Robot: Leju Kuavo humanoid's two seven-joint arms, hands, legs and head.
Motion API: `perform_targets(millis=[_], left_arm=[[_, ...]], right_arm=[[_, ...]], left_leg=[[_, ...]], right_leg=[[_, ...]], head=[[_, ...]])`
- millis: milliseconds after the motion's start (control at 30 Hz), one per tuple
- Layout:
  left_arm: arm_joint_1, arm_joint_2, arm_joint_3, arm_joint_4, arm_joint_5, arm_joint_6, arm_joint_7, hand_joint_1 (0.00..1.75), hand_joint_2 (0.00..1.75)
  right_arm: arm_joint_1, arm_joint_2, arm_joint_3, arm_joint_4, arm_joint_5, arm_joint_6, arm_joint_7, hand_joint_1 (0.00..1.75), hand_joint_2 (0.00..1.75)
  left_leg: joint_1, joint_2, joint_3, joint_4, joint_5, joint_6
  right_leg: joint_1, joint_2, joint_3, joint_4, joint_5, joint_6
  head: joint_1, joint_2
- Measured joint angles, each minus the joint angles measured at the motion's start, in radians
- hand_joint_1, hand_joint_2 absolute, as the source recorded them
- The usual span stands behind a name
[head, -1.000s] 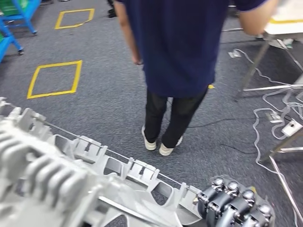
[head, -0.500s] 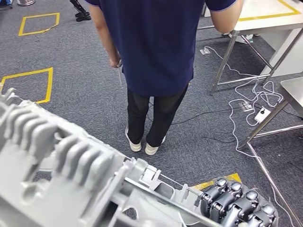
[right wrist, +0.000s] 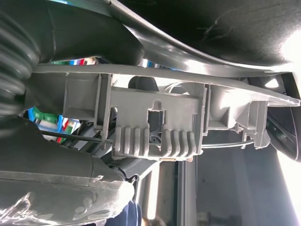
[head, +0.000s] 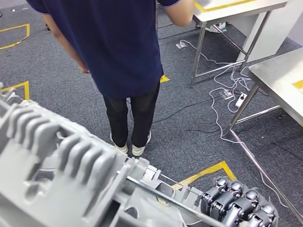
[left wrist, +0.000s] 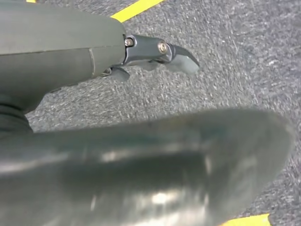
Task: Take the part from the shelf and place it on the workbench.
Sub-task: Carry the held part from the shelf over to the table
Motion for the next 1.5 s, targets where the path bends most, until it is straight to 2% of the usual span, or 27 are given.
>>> perform_targets(millis=[67,100,167,233,300,367,433,500,567,600,633,700,767,800,867,933,967,1033,1100,1133,1167,1233,1267,1333,1367,1433,1500], left_arm=[[0.003,-0.004,0.000,0.000,0.000,0.000,0.003,0.00,0.00],[0.004,-0.006,0.000,0.000,0.000,0.000,0.003,0.00,0.00],[0.004,-0.010,0.000,0.000,-0.001,-0.001,0.005,0.00,0.00],[0.002,-0.014,0.000,0.000,-0.004,-0.002,0.013,0.00,0.00],[0.001,-0.020,0.000,0.001,-0.007,-0.002,0.024,0.00,0.00],[-0.001,-0.026,0.000,0.001,-0.008,-0.001,0.033,0.00,0.00],[-0.002,-0.032,0.000,0.001,-0.008,0.001,0.036,0.00,0.00],[0.001,-0.036,0.000,0.001,-0.008,0.003,0.038,0.00,0.00],[0.004,-0.038,0.000,0.001,-0.008,0.005,0.043,0.00,0.00],[0.004,-0.040,0.000,0.001,-0.010,0.005,0.046,0.00,0.00],[0.005,-0.043,0.000,0.001,-0.012,0.006,0.050,0.00,0.00],[0.005,-0.050,0.000,0.001,-0.020,0.006,0.054,0.00,0.00],[0.005,-0.055,-0.001,0.001,-0.029,0.006,0.053,0.00,0.00],[0.004,-0.057,-0.001,0.001,-0.033,0.005,0.053,0.00,0.00],[0.003,-0.061,-0.002,0.001,-0.041,0.002,0.053,0.00,0.00],[0.001,-0.064,-0.003,0.001,-0.045,0.000,0.052,0.00,0.00],[0.001,-0.066,-0.003,0.001,-0.046,0.000,0.052,0.00,0.00],[0.002,-0.071,-0.003,0.001,-0.045,0.002,0.053,0.00,0.00],[0.004,-0.074,-0.003,0.001,-0.044,0.007,0.053,0.00,0.00],[0.004,-0.075,-0.003,0.001,-0.043,0.008,0.054,0.00,0.00],[0.004,-0.075,-0.003,0.001,-0.042,0.009,0.053,0.00,0.00],[0.003,-0.076,-0.003,0.002,-0.041,0.007,0.053,0.00,0.00],[0.002,-0.077,-0.003,0.002,-0.041,0.006,0.053,0.00,0.00],[0.001,-0.079,-0.003,0.002,-0.041,0.005,0.053,0.00,0.00],[0.000,-0.079,-0.003,0.002,-0.041,0.003,0.052,0.00,0.00],[-0.001,-0.079,-0.003,0.002,-0.041,-0.002,0.047,0.00,0.00],[0.000,-0.078,-0.003,0.002,-0.041,-0.008,0.040,0.00,0.00]], right_arm=[[0.000,0.000,0.000,0.000,0.000,0.000,0.000,1.75,1.75],[0.000,0.000,0.000,0.000,0.000,0.000,0.000,1.75,1.75],[0.000,0.000,0.000,0.001,-0.003,0.000,0.000,1.75,1.75],[0.000,0.000,0.000,0.001,-0.008,-0.001,0.001,1.75,1.75],[0.004,-0.001,0.001,0.001,-0.012,-0.004,0.005,1.75,1.75],[0.012,-0.001,0.003,0.001,-0.016,-0.011,0.008,1.75,1.75],[0.018,-0.001,0.005,0.001,-0.022,-0.021,0.009,1.75,1.75],[0.021,-0.001,0.007,0.000,-0.026,-0.030,0.009,1.75,1.75],[0.030,-0.001,0.012,-0.002,-0.022,-0.039,0.012,1.75,1.75],[0.039,-0.001,0.015,-0.004,-0.016,-0.047,0.013,1.75,1.75],[0.048,-0.001,0.019,-0.006,-0.009,-0.057,0.014,1.75,1.75],[0.062,-0.001,0.027,-0.010,0.006,-0.081,0.011,1.75,1.75],[0.069,-0.001,0.036,-0.015,0.023,-0.108,0.007,1.75,1.75],[0.071,-0.002,0.041,-0.017,0.032,-0.122,0.005,1.75,1.75],[0.074,-0.003,0.049,-0.019,0.046,-0.143,0.004,1.75,1.75],[0.075,-0.003,0.057,-0.022,0.053,-0.159,0.003,1.75,1.75],[0.074,-0.003,0.061,-0.023,0.054,-0.166,0.003,1.75,1.75],[0.071,-0.003,0.069,-0.023,0.052,-0.176,0.003,1.75,1.75],[0.069,-0.003,0.075,-0.023,0.048,-0.185,0.002,1.75,1.75],[0.068,-0.003,0.078,-0.023,0.046,-0.188,0.002,1.75,1.75],[0.066,-0.003,0.080,-0.023,0.044,-0.190,0.002,1.75,1.75],[0.060,-0.003,0.084,-0.023,0.042,-0.193,0.002,1.75,1.75],[0.057,-0.003,0.086,-0.023,0.041,-0.194,0.002,1.75,1.75],[0.052,-0.003,0.089,-0.023,0.039,-0.196,0.002,1.75,1.75],[0.052,-0.003,0.090,-0.023,0.037,-0.196,0.002,1.75,1.75],[0.049,-0.003,0.091,-0.023,0.028,-0.196,0.002,1.75,1.75],[0.040,-0.003,0.092,-0.023,0.018,-0.196,0.002,1.75,1.75]], left_leg=[[0.000,-0.014,-0.066,0.123,-0.039,0.001],[0.000,-0.017,-0.078,0.137,-0.029,0.003],[0.001,-0.027,-0.045,0.050,0.041,0.008],[0.004,-0.068,0.015,-0.086,0.104,0.012],[0.005,-0.095,0.041,-0.149,0.116,0.016],[0.003,-0.081,0.042,-0.156,0.118,0.026],[0.003,-0.061,0.044,-0.161,0.122,0.040],[0.002,-0.039,0.045,-0.163,0.121,0.049],[0.000,-0.016,0.047,-0.163,0.119,0.052],[-0.001,-0.006,0.048,-0.162,0.118,0.052],[0.000,0.004,0.050,-0.162,0.117,0.051],[-0.001,0.022,0.058,-0.161,0.112,0.046],[-0.006,0.035,0.065,-0.159,0.105,0.037],[-0.008,0.041,0.067,-0.158,0.103,0.032],[-0.009,0.054,0.070,-0.160,0.101,0.023],[-0.006,0.037,0.063,-0.141,0.081,0.012],[-0.005,0.020,0.046,-0.102,0.055,0.008],[-0.003,-0.010,-0.017,0.032,-0.014,0.002],[-0.003,-0.015,-0.070,0.132,-0.040,0.002],[-0.002,-0.016,-0.071,0.128,-0.023,0.003],[-0.001,-0.020,-0.054,0.086,0.012,0.003],[0.006,-0.055,0.010,-0.053,0.083,0.003],[0.009,-0.074,0.034,-0.106,0.102,0.003],[0.010,-0.095,0.050,-0.147,0.107,0.009],[0.009,-0.086,0.048,-0.147,0.109,0.017],[0.009,-0.066,0.048,-0.152,0.114,0.033],[0.007,-0.044,0.048,-0.155,0.116,0.044]], right_leg=[[0.001,0.021,-0.001,0.000,0.001,-0.002],[0.001,0.032,-0.001,0.000,0.001,-0.002],[0.000,0.056,0.001,0.000,0.002,-0.001],[0.000,0.078,-0.002,0.003,0.003,0.006],[-0.001,0.096,-0.010,0.004,0.006,0.018],[-0.005,0.108,-0.017,-0.001,0.010,0.032],[-0.004,0.074,-0.034,0.031,-0.014,0.040],[0.000,0.022,-0.085,0.144,-0.080,0.044],[0.000,0.005,-0.141,0.269,-0.134,0.048],[0.000,0.002,-0.148,0.289,-0.135,0.049],[0.000,-0.001,-0.134,0.267,-0.117,0.050],[0.001,-0.026,-0.057,0.131,-0.054,0.049],[0.002,-0.051,0.004,0.023,-0.018,0.040],[0.004,-0.054,0.013,0.005,-0.014,0.034],[0.005,-0.035,0.009,0.004,-0.012,0.021],[0.002,-0.018,0.007,0.002,-0.007,0.010],[-0.001,-0.011,0.007,0.000,-0.005,0.005],[-0.002,0.005,0.005,0.000,-0.004,0.000],[-0.001,0.025,0.004,0.000,-0.003,-0.001],[-0.002,0.037,0.004,0.000,-0.002,0.000],[-0.003,0.048,0.005,0.000,-0.001,0.001],[-0.004,0.071,0.004,0.003,0.000,0.009],[-0.004,0.081,0.001,0.005,0.001,0.014],[-0.005,0.100,-0.007,0.003,0.006,0.028],[-0.008,0.108,-0.011,-0.001,0.010,0.035],[-0.008,0.086,-0.022,0.012,0.000,0.045],[-0.005,0.034,-0.062,0.101,-0.053,0.047]], head=[[0.000,0.000],[0.000,0.000],[0.000,0.000],[0.001,0.000],[0.001,0.000],[0.002,0.000],[0.005,0.000],[0.008,0.000],[0.008,0.000],[0.009,0.000],[0.009,0.000],[0.009,0.000],[0.009,0.000],[0.009,0.000],[0.009,0.000],[0.008,0.000],[0.008,0.000],[0.008,0.000],[0.008,0.000],[0.008,0.000],[0.008,0.000],[0.008,0.000],[0.008,0.000],[0.009,0.000],[0.009,0.000],[0.012,0.000],[0.018,0.000]])
